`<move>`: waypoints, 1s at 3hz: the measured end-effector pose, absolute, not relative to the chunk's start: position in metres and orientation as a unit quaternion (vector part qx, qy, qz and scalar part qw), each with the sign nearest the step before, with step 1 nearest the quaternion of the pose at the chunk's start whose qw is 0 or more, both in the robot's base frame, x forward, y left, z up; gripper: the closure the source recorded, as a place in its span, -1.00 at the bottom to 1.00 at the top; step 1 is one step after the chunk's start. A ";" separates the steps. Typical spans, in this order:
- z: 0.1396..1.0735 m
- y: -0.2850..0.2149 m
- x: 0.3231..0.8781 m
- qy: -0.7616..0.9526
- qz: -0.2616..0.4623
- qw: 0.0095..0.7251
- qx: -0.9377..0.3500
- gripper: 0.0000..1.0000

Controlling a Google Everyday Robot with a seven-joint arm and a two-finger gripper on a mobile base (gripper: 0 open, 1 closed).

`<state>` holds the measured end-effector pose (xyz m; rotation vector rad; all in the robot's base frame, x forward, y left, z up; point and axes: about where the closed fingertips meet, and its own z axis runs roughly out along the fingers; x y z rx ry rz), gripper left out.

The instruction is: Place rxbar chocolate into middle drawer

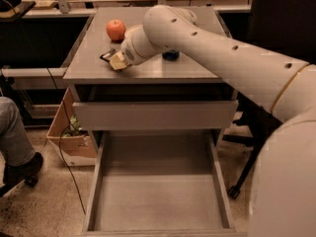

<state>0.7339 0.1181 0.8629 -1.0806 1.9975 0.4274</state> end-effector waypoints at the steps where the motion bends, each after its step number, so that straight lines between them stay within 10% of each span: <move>1: 0.880 0.105 0.694 0.767 0.172 0.400 -0.471 1.00; 3: 0.877 0.100 0.610 0.732 0.277 0.362 -0.506 1.00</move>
Offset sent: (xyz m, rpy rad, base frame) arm -0.1347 -0.0398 0.0321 0.0342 0.0283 0.3053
